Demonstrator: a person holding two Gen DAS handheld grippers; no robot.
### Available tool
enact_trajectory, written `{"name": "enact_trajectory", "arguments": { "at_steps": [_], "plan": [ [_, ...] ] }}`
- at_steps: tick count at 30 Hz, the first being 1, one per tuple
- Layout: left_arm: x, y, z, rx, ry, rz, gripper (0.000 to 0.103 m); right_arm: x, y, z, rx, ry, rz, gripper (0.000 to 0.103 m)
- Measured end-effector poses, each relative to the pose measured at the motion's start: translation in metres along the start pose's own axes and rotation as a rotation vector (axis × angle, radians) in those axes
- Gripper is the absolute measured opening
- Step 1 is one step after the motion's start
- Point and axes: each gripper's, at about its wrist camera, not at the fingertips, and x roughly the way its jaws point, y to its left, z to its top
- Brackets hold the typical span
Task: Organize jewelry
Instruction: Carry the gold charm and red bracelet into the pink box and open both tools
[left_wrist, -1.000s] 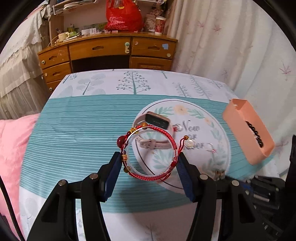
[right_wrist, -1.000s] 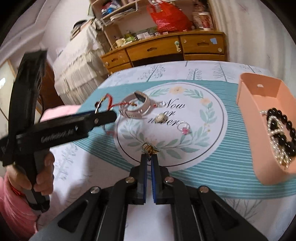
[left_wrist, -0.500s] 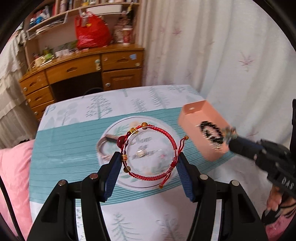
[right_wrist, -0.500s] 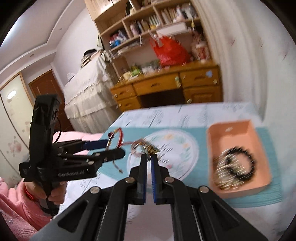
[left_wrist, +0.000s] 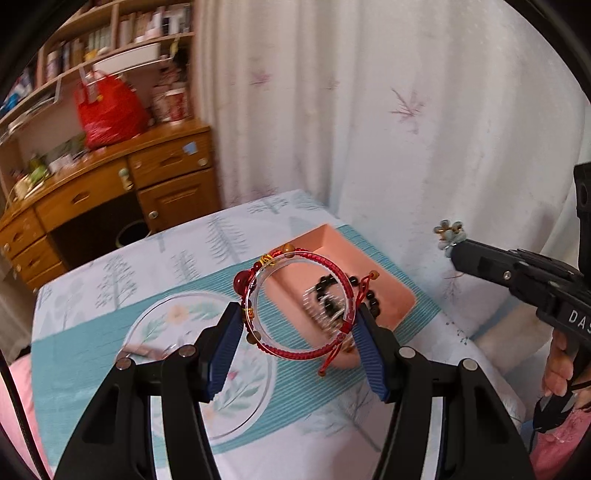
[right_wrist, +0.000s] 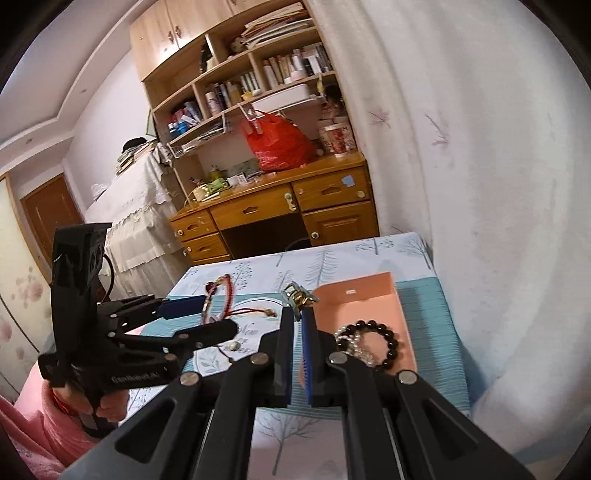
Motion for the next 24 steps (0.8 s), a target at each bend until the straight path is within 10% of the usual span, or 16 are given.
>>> {"name": "enact_trajectory", "arguments": {
  "at_steps": [13, 24],
  "plan": [
    [0.075, -0.038, -0.005, 0.085, 0.116, -0.062, 0.059, 0.041, -0.046, -0.016, 0.106, 0.134, -0.048, 0.004],
    [0.074, -0.027, -0.011, 0.085, 0.128, 0.022, 0.087, 0.060, -0.057, -0.026, 0.168, 0.225, -0.085, 0.008]
  ]
}}
